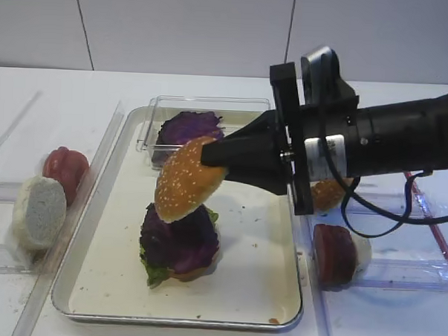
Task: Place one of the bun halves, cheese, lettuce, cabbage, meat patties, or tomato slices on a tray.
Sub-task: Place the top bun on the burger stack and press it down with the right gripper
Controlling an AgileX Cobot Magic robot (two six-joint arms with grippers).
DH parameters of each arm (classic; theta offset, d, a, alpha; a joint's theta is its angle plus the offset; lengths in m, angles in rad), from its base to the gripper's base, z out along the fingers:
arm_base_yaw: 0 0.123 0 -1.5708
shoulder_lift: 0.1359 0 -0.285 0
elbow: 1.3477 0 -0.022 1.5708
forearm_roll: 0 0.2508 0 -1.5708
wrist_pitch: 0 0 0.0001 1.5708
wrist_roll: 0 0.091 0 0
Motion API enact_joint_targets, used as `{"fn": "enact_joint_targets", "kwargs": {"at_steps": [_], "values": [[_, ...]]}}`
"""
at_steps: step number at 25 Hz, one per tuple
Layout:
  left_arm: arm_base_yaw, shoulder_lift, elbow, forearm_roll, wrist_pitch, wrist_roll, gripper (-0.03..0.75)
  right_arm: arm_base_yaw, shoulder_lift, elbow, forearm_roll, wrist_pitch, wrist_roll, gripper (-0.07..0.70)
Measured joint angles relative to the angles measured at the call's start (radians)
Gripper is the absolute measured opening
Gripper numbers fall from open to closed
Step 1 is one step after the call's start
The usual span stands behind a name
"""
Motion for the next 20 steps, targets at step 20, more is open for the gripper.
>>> {"fn": "enact_joint_targets", "kwargs": {"at_steps": [20], "values": [[0.0,0.0,0.0,0.0,0.0,0.0,0.489,0.037,0.151,-0.055,0.014,-0.006,-0.053,0.14]]}}
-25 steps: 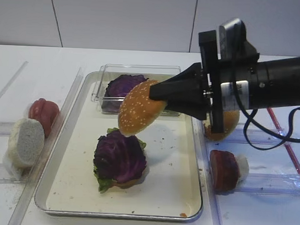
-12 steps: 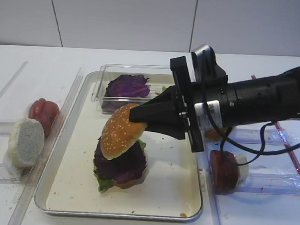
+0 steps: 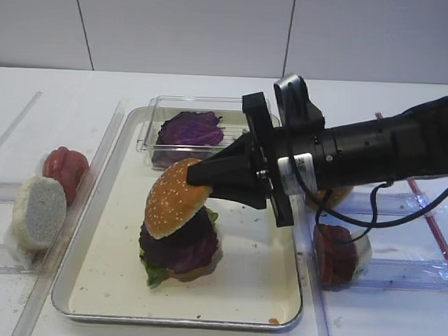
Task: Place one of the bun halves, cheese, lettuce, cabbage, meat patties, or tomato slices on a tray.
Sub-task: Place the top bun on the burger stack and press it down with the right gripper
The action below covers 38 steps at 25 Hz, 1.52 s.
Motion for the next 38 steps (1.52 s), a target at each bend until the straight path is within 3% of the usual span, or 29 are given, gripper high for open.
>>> {"fn": "enact_joint_targets", "kwargs": {"at_steps": [15,17,22,24,32,38], "values": [[0.0,0.0,0.0,0.0,0.0,0.0,0.489,0.0,0.063,-0.001,0.005,0.0,-0.066,0.144],[0.0,0.0,0.0,-0.007,0.0,0.0,0.489,0.0,0.063,-0.001,0.005,0.0,-0.072,0.188],[0.0,0.0,0.0,0.0,0.0,0.0,0.489,0.0,0.063,-0.001,0.005,0.0,-0.079,0.401],[0.0,0.0,0.0,0.0,0.0,0.0,0.489,0.0,0.063,-0.001,0.005,0.0,-0.092,0.436],[0.0,0.0,0.0,0.0,0.0,0.0,0.489,0.0,0.063,-0.05,-0.06,0.0,-0.116,0.459],[0.0,0.0,0.0,0.0,0.0,0.0,0.489,0.0,0.063,-0.133,-0.249,-0.034,-0.011,0.459]]}}
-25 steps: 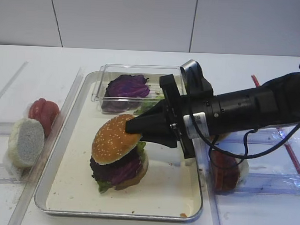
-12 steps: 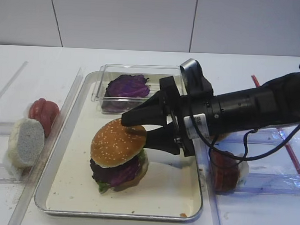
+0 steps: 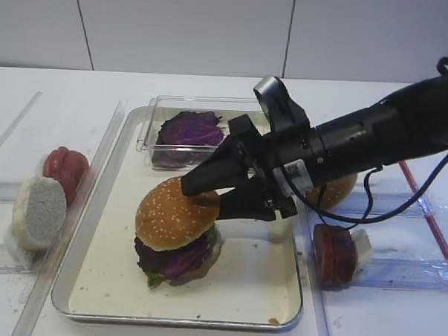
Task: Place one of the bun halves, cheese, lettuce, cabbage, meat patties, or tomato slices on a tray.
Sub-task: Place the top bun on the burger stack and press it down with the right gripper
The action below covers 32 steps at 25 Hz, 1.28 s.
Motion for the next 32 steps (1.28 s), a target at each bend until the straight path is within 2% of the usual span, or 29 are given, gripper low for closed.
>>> {"fn": "enact_joint_targets", "kwargs": {"at_steps": [3,18,26,32], "values": [[0.0,0.0,0.0,0.0,0.0,0.0,0.489,0.0,0.0,-0.022,-0.077,-0.019,0.038,0.459],[0.0,0.0,0.0,0.0,0.0,0.0,0.489,0.0,0.0,-0.168,-0.338,-0.019,0.196,0.459],[0.0,0.0,0.0,0.0,0.0,0.0,0.489,0.0,0.0,-0.263,-0.425,0.053,0.298,0.459],[0.0,0.0,0.0,0.0,0.0,0.0,0.489,0.0,0.0,-0.328,-0.466,0.067,0.385,0.459]]}}
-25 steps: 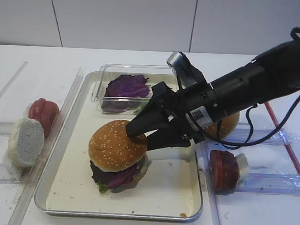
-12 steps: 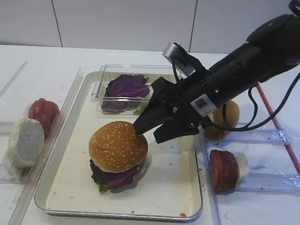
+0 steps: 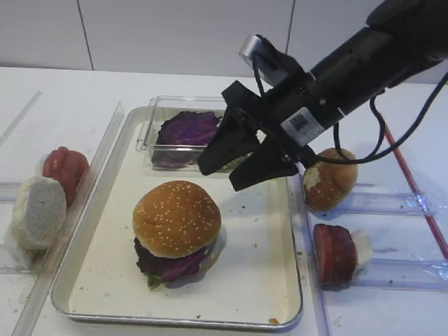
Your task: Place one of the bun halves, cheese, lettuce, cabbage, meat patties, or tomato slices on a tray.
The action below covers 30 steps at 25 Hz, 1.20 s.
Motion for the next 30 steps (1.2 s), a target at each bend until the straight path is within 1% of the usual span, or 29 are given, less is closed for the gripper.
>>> {"fn": "enact_joint_targets", "kwargs": {"at_steps": [5,9,12,17,23,27,30], "values": [[0.0,0.0,0.0,0.0,0.0,0.0,0.489,0.0,0.0,-0.03,-0.043,0.006,0.1,0.459],[0.0,0.0,0.0,0.0,0.0,0.0,0.489,0.0,-0.005,-0.064,-0.095,0.008,0.16,0.459],[0.0,0.0,0.0,0.0,0.0,0.0,0.489,0.0,-0.029,-0.07,-0.126,0.008,0.179,0.456],[0.0,0.0,0.0,0.0,0.0,0.0,0.489,0.0,-0.075,-0.07,-0.184,0.017,0.183,0.454],[0.0,0.0,0.0,0.0,0.0,0.0,0.489,0.0,-0.126,-0.07,-0.318,0.024,0.208,0.454],[0.0,0.0,0.0,0.0,0.0,0.0,0.489,0.0,-0.154,-0.07,-0.433,0.026,0.25,0.454],[0.0,0.0,0.0,0.0,0.0,0.0,0.489,0.0,-0.171,-0.07,-0.534,0.028,0.303,0.454]]}}
